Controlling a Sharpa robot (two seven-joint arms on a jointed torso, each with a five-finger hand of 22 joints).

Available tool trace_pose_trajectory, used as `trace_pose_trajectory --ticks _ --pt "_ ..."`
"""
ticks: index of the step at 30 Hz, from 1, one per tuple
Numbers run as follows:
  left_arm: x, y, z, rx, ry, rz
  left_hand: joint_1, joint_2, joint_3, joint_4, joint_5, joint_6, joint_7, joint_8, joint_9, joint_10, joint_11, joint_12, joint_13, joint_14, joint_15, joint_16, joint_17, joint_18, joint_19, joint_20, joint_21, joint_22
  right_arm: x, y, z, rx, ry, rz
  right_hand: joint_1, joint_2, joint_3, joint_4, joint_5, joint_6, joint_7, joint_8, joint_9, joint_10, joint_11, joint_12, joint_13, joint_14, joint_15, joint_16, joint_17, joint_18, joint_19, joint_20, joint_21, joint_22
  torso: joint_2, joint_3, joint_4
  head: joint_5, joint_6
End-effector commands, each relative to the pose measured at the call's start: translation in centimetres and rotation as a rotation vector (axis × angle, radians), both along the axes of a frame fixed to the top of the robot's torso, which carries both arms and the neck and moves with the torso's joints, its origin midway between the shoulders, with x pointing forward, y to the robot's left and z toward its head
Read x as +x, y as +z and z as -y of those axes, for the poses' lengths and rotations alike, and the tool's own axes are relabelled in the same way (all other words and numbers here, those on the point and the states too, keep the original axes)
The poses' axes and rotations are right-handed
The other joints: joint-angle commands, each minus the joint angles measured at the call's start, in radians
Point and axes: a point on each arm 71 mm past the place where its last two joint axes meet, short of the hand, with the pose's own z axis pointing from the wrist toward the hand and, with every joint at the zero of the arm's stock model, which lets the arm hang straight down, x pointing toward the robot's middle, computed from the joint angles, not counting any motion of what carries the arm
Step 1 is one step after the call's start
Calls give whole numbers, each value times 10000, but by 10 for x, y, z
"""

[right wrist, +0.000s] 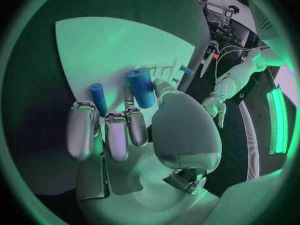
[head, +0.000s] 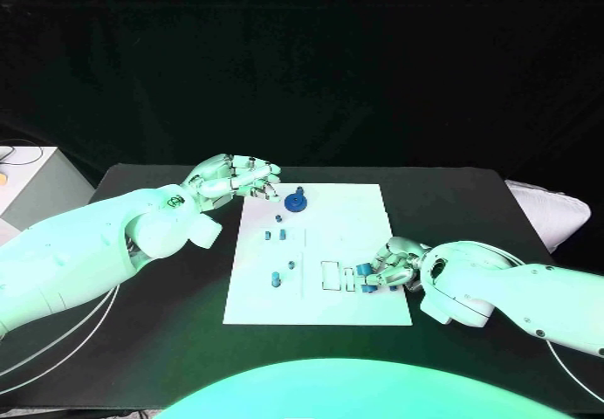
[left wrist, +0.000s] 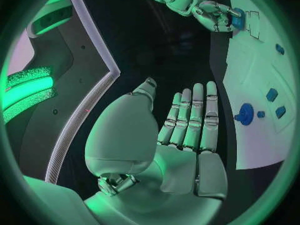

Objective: Assemble the parts on the task board

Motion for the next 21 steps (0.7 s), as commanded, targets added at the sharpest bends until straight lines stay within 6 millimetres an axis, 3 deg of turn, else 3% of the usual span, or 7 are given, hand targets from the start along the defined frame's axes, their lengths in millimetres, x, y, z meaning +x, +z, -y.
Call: trace_pose_trajectory --ticks 1,11,21 --pt "0 1 1 -150 -161 78 77 62 -74 15 26 89 223 52 5 25 16 -64 11 83 -20 -68 -16 142 91 19 -76 -36 -1 6 2 576 -743 -790 -143 3 54 -3 33 110 -4 61 66 -51 -16 -46 889 720 -14 12 1118 -183 305 7 -1 559 -13 -12 -3 10 2" --pt "0 0 1 -141 -160 47 121 96 -140 37 20 160 202 102 10 42 1 -68 19 53 -18 -158 -24 136 96 28 -155 -97 5 27 -12 1112 -651 -872 -621 -31 123 0 -292 201 -38 102 20 -14 -42 -63 926 727 -35 15 1156 -186 305 -7 11 598 6 -10 18 -15 2" --pt "0 1 3 -162 -230 41 123 99 -157 44 20 153 210 99 7 37 7 -72 19 49 -15 -173 -25 136 97 29 -169 -108 12 17 -42 937 120 -867 -1006 -123 51 0 -774 222 -55 162 6 -32 -54 -138 907 719 -45 -14 1123 -171 281 -15 -74 565 19 -7 30 23 2"
